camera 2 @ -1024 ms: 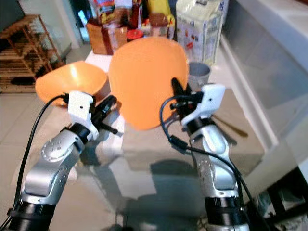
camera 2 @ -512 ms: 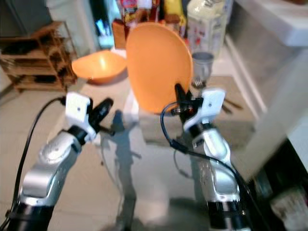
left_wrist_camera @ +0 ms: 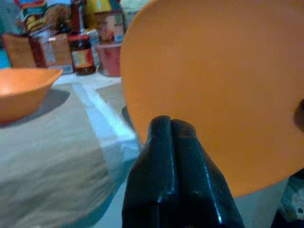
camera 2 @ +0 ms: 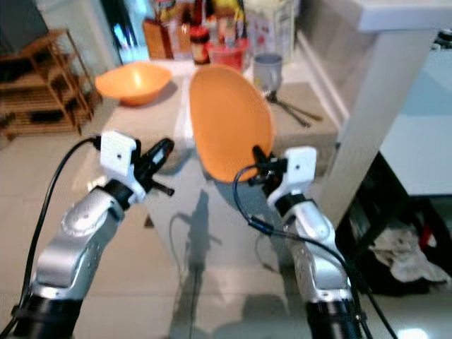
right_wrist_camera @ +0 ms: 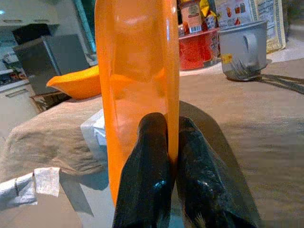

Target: Setting the table

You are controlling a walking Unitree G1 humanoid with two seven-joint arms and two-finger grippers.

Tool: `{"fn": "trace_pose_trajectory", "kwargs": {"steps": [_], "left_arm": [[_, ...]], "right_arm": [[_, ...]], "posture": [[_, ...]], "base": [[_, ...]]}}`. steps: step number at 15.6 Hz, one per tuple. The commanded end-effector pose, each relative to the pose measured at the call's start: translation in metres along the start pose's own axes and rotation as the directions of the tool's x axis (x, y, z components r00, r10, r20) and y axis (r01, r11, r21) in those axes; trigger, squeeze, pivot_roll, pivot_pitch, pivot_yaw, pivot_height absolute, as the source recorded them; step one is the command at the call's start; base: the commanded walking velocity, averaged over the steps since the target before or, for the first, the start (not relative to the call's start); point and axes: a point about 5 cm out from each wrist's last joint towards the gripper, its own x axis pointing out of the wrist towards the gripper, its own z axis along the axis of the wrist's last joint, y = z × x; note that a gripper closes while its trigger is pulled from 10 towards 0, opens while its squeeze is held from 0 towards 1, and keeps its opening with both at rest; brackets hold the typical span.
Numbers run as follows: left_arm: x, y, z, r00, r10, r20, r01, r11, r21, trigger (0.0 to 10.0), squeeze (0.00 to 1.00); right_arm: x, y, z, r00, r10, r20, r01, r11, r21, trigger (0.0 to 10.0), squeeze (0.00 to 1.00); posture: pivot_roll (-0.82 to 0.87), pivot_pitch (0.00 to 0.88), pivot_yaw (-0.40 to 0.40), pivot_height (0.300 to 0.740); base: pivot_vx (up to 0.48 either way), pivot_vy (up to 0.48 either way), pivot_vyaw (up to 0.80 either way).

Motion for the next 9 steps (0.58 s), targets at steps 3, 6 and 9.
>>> {"fn": "trace_pose_trajectory", "kwargs": {"steps": [3, 6, 9], "left_arm": [[-0.001, 0.001, 0.004, 1.000, -0.014, 0.017, 0.014, 1.000, 0.005, 10.0, 0.00], [-0.004, -0.006, 0.007, 0.998, -0.052, 0.038, 0.053, 0.998, -0.037, 10.0, 0.00], [-0.006, -0.008, 0.006, 0.997, -0.062, 0.037, 0.063, 0.997, -0.038, 10.0, 0.00]], "right_arm": [[0.005, 0.002, 0.008, 0.999, 0.015, 0.030, -0.014, 1.000, -0.016, 0.0, 0.00], [0.007, 0.001, 0.006, 1.000, 0.017, 0.020, -0.016, 1.000, -0.016, 0.0, 0.00], [0.008, 0.000, 0.005, 1.000, 0.018, 0.015, -0.018, 1.000, -0.015, 0.0, 0.00]], "posture": [[-0.08, 0.000, 0.077, 0.740], [-0.07, 0.000, 0.072, 0.740], [-0.07, 0.000, 0.069, 0.740]], "base": [[0.000, 0.000, 0.00], [0.000, -0.480, 0.00], [0.000, -0.480, 0.00]]}}
